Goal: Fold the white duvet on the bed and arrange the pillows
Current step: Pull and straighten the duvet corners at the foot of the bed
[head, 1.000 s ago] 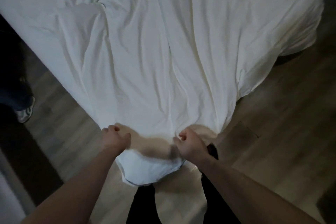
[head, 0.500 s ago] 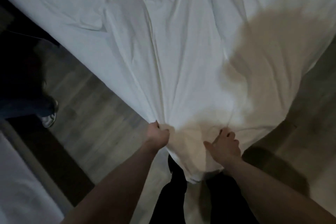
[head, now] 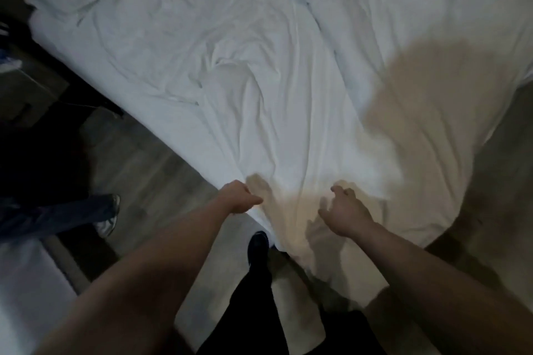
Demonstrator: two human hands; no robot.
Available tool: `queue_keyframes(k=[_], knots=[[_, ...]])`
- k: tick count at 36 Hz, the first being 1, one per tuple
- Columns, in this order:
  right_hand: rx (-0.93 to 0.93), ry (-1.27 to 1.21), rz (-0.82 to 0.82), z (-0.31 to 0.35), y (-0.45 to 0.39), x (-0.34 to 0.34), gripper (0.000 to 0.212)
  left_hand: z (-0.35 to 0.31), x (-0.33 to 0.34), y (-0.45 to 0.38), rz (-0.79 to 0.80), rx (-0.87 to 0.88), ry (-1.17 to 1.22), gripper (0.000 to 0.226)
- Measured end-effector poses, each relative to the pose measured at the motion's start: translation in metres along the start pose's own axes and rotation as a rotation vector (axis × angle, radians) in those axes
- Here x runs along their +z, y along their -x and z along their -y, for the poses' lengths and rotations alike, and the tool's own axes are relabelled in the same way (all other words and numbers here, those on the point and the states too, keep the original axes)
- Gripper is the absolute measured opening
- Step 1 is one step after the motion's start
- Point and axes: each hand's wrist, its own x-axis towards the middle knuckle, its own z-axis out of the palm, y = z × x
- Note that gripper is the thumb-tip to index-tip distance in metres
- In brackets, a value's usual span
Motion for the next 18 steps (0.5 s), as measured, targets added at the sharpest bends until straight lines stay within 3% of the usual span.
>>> queue_keyframes(k=[2, 6, 12, 18], knots=[[-0.021, -0.01, -0.028, 0.029, -0.007, -0.009, 0.072, 0.021, -0.035, -0.011, -0.124, -0.014, -0.029, 0.037], [-0.061, -0.001, -0.027, 0.089, -0.024, -0.018, 0.079, 0.055, -0.09, -0.038, -0.211, -0.011, -0.049, 0.022], [-0.038, 0.0, -0.036, 0.189, -0.051, -0.015, 0.078, 0.099, -0.152, -0.07, -0.232, 0.062, -0.088, 0.045], [-0.092, -0.029, -0.057, 0.29, -0.057, -0.025, 0.076, 0.145, -0.224, -0.078, -0.257, 0.048, 0.006, 0.048]])
